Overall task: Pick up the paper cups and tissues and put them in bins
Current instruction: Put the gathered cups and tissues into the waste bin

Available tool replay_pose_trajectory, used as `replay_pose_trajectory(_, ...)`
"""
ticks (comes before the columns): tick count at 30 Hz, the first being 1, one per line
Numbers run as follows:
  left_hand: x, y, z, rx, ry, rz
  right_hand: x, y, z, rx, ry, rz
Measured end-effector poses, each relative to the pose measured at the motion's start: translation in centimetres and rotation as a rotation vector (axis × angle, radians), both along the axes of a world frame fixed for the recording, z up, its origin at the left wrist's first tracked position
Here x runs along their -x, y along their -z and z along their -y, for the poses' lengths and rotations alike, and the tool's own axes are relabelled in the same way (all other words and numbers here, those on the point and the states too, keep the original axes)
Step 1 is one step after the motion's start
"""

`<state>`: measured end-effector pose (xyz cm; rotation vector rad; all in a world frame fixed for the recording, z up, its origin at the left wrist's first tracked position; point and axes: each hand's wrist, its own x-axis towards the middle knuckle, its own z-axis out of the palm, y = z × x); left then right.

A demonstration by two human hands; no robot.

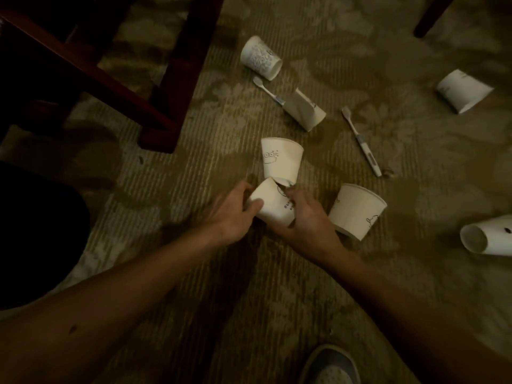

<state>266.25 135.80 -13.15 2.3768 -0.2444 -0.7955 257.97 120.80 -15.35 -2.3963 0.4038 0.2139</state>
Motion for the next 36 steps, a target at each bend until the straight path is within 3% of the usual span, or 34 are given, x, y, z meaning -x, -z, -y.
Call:
replay_pose_trajectory(4,0.6,1.1,0.5,0.029,-0.045,0.005,0.1,0.3,0.0,0.019,-0.006,0.005)
replay_pose_trajectory(7,1.0,1.0,0.9,0.16,0.008,0.027,0.2,0.2,-0.2,0.012,0.005,0.038)
replay_pose_trajectory(10,2.3,0.6,1.6,0.232,0.144,0.072,0.4,-0.2,-0.2,-0.094,0.036,0.036)
replay_pose_trajectory(14,4.3,0.0,3.1,0.377,0.143,0.175,1.8,-1.2,0.6,-0.197,0.09,-0.006)
replay_pose_trajectory(17,4.8,-0.7,4.4,0.532,0.03,0.2,3.8,-2.4,2.3,-0.37,0.29,-0.027)
replay_pose_trajectory(20,4.5,-1.1,5.8,0.592,-0.115,0.159,5.9,-3.6,4.6,-0.674,0.571,0.042)
replay_pose_trajectory(27,4.2,1.1,8.8,0.414,-0.131,-0.144,7.4,-3.7,8.8,-0.997,0.922,0.091)
replay_pose_trajectory(32,4.6,2.1,10.8,0.335,-0.121,-0.267,6.9,-3.3,9.4,-1.21,0.922,0.135)
replay_pose_trajectory(36,4.2,2.1,12.2,0.342,-0.142,-0.295,6.6,-3.4,9.4,-1.222,0.857,0.127)
